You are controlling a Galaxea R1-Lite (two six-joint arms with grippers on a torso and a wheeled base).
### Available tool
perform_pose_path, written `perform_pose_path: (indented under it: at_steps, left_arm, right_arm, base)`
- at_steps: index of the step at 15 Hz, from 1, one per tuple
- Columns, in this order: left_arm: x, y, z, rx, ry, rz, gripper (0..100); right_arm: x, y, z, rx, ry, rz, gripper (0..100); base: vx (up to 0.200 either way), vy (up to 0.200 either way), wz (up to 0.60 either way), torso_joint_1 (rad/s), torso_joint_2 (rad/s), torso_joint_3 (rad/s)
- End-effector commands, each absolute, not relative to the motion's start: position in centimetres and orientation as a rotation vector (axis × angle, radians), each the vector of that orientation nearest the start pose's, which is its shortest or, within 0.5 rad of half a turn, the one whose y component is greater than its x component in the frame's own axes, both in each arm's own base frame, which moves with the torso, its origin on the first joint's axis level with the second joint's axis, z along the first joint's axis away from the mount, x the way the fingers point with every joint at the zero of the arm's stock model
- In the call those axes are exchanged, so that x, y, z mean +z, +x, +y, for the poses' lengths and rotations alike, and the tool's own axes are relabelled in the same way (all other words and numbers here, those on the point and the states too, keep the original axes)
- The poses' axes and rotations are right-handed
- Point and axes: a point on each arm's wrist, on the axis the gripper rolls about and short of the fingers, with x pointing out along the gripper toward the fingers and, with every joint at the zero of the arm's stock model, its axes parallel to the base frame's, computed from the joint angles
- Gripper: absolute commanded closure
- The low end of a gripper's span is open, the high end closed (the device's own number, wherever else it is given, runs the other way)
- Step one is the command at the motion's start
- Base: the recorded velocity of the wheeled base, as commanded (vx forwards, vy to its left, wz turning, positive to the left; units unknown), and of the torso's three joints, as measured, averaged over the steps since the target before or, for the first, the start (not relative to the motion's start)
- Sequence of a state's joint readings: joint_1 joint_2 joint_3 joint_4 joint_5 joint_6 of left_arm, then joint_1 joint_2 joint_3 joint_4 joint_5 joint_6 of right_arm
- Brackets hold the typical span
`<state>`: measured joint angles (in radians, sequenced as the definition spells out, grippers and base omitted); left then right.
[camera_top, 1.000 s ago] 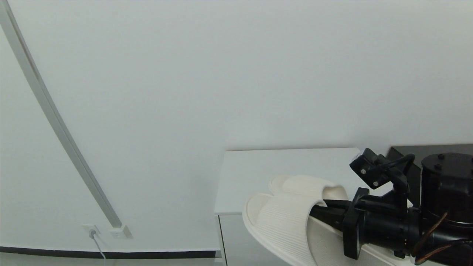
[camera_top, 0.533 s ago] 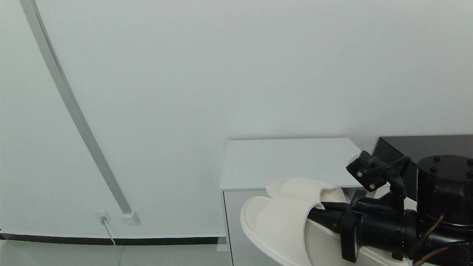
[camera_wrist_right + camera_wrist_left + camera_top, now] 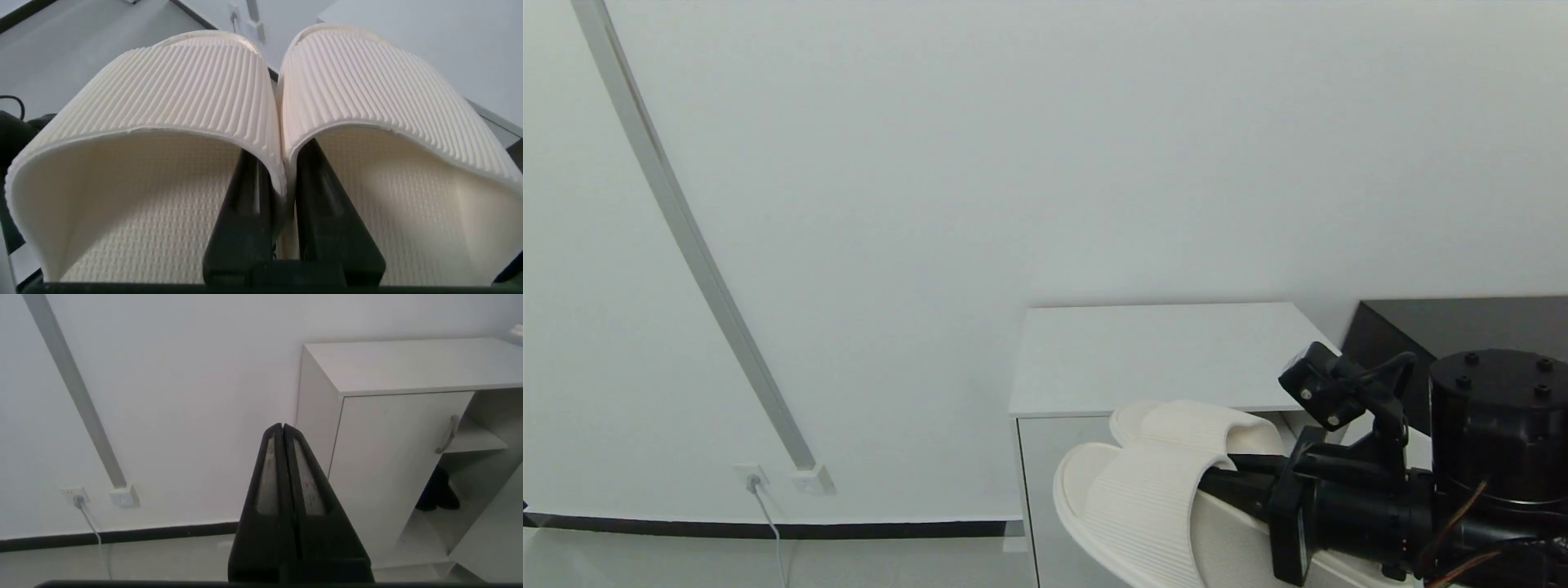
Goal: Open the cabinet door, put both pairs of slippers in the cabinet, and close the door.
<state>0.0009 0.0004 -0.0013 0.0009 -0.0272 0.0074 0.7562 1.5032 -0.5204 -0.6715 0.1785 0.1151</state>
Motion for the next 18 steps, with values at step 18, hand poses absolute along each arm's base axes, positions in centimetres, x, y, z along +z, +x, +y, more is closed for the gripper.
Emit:
perform_pose_path:
  at_steps: [18]
  left_arm:
    - [7.59,-2.29,-0.06,-0.025,0.008,-0.002,100]
  right_arm:
    - [15.48,17.18,16.94,0.903,-0.002,0.4,100]
  base:
    - [0.0,-0.144,0.0,0.002,0.0,0.002]
